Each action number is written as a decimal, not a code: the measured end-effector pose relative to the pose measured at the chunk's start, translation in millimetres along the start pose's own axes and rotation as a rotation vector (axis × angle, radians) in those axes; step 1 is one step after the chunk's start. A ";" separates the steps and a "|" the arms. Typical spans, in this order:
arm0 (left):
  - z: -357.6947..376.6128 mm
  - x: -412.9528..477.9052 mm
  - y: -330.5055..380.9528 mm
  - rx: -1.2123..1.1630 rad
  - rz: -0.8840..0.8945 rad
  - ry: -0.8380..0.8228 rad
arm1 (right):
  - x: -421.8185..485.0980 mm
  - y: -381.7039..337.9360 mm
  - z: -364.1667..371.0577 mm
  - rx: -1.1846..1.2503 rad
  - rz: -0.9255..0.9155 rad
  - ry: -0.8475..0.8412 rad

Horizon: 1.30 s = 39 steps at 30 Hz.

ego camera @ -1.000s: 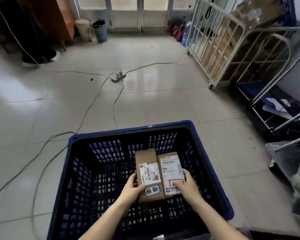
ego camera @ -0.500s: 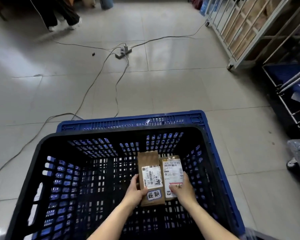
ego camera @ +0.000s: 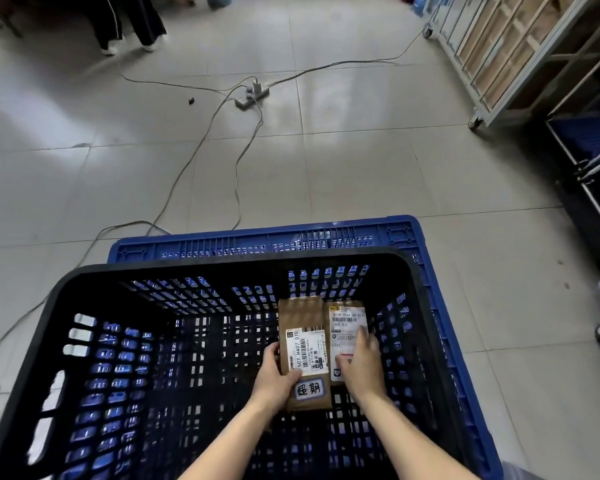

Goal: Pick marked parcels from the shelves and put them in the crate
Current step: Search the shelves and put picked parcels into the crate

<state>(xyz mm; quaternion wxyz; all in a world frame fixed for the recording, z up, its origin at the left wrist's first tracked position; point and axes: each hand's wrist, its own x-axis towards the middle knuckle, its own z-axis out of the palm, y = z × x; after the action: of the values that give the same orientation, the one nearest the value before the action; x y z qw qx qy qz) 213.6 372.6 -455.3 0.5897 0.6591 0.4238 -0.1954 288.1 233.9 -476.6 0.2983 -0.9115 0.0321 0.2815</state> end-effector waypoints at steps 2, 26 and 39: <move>0.3 -0.8 3.0 0.066 0.004 0.016 | -0.7 -0.7 -0.2 -0.046 -0.004 -0.015; -50.3 -109.9 45.2 1.246 0.572 0.108 | -138.6 -28.1 -56.4 -0.244 -0.221 0.131; -68.2 -231.5 60.4 1.330 0.988 -0.006 | -298.2 -26.1 -98.2 -0.249 -0.129 0.400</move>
<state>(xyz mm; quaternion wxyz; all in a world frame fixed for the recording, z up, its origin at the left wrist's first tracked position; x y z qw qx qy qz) 114.0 364.2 -227.5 0.0956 0.9801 -0.1204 -0.1255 92.2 167.5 -238.9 0.1886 -0.9790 -0.0029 0.0773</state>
